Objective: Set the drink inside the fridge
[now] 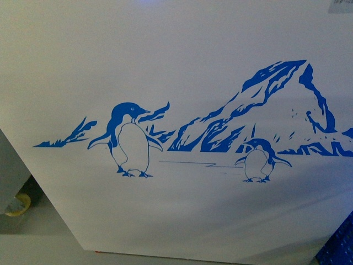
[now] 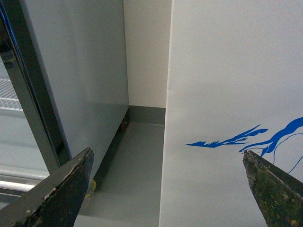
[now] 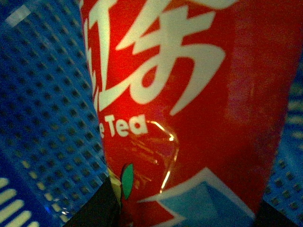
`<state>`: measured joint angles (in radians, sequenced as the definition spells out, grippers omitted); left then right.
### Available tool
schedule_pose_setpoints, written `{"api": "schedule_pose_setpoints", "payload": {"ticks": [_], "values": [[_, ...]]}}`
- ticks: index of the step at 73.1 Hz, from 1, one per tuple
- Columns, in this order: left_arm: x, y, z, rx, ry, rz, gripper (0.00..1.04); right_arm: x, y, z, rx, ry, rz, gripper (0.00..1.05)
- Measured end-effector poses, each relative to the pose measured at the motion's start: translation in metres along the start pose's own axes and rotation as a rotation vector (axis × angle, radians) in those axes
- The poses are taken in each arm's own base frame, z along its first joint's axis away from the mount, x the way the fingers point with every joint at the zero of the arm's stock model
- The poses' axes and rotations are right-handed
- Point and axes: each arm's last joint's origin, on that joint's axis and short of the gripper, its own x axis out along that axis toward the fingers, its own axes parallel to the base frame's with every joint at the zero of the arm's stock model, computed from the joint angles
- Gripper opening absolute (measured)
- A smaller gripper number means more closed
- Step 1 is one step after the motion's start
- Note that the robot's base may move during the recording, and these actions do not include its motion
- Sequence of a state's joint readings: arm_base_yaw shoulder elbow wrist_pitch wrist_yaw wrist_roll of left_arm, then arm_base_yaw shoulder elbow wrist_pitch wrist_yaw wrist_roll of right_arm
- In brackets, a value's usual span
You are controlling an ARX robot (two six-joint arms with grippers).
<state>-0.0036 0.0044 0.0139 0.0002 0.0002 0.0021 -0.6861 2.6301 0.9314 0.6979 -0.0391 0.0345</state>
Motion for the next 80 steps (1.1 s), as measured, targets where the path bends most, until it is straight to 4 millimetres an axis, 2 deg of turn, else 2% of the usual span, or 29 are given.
{"api": "schedule_pose_setpoints", "payload": {"ticks": [7, 16, 21, 22, 37, 39, 44, 45, 54, 56, 64, 80], "values": [[0.0, 0.0, 0.0, 0.0, 0.0, 0.0, 0.97, -0.042, 0.003, 0.029, -0.039, -0.115, 0.051, 0.38], [0.0, 0.0, 0.0, 0.0, 0.0, 0.0, 0.97, -0.098, 0.005, 0.054, -0.067, -0.213, 0.123, 0.38], [0.0, 0.0, 0.0, 0.0, 0.0, 0.0, 0.97, -0.129, 0.006, 0.062, -0.074, -0.253, 0.165, 0.38], [0.0, 0.0, 0.0, 0.0, 0.0, 0.0, 0.97, -0.141, 0.007, 0.065, -0.077, -0.267, 0.182, 0.38], [0.0, 0.0, 0.0, 0.0, 0.0, 0.0, 0.97, -0.234, 0.012, 0.085, -0.098, -0.415, 0.299, 0.38], [0.0, 0.0, 0.0, 0.0, 0.0, 0.0, 0.97, -0.26, 0.013, 0.091, -0.101, -0.466, 0.333, 0.38], [0.0, 0.0, 0.0, 0.0, 0.0, 0.0, 0.97, -0.293, 0.016, 0.096, -0.105, -0.53, 0.376, 0.38], [0.0, 0.0, 0.0, 0.0, 0.0, 0.0, 0.97, -0.305, 0.016, 0.097, -0.107, -0.554, 0.393, 0.38], [0.0, 0.0, 0.0, 0.0, 0.0, 0.0, 0.97, -0.358, 0.021, 0.094, -0.117, -0.653, 0.457, 0.38], [0.0, 0.0, 0.0, 0.0, 0.0, 0.0, 0.97, -0.374, 0.023, 0.09, -0.115, -0.68, 0.48, 0.38], [0.0, 0.0, 0.0, 0.0, 0.0, 0.0, 0.97, -0.413, 0.037, 0.069, -0.108, -0.726, 0.534, 0.37], [0.0, 0.0, 0.0, 0.0, 0.0, 0.0, 0.97, -0.449, 0.054, 0.042, -0.114, -0.864, 0.518, 0.37]]}}
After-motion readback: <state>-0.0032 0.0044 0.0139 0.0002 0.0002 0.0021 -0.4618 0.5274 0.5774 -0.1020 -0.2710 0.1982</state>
